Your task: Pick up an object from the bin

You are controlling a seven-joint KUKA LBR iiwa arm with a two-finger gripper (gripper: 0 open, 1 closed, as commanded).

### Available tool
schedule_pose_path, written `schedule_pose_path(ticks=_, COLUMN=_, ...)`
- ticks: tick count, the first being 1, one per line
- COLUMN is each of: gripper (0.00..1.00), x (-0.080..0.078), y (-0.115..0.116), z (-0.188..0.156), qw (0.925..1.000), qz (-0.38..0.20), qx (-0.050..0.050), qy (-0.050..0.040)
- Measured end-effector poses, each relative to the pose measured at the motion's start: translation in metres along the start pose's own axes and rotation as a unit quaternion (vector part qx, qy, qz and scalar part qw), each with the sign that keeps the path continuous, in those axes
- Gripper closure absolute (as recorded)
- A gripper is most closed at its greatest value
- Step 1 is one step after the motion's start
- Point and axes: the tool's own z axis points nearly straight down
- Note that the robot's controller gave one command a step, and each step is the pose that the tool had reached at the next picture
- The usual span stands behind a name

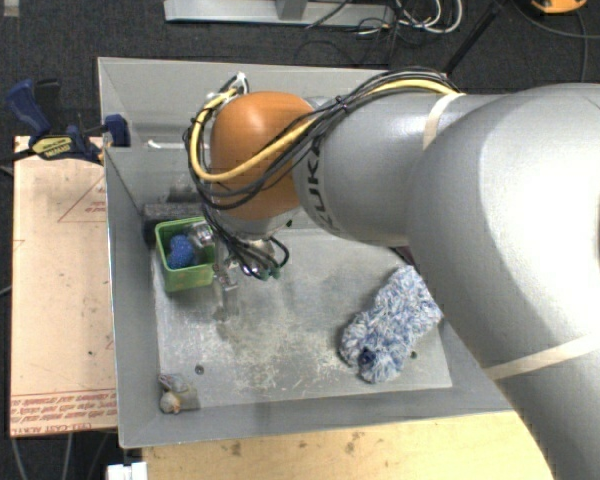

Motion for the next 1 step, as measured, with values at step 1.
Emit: schedule_pose_path(ticks=1, gripper=1.0, x=-0.023, y=0.0081, z=0.0133, qw=0.9859, qz=-0.167, qx=0.008, qy=0.0008)
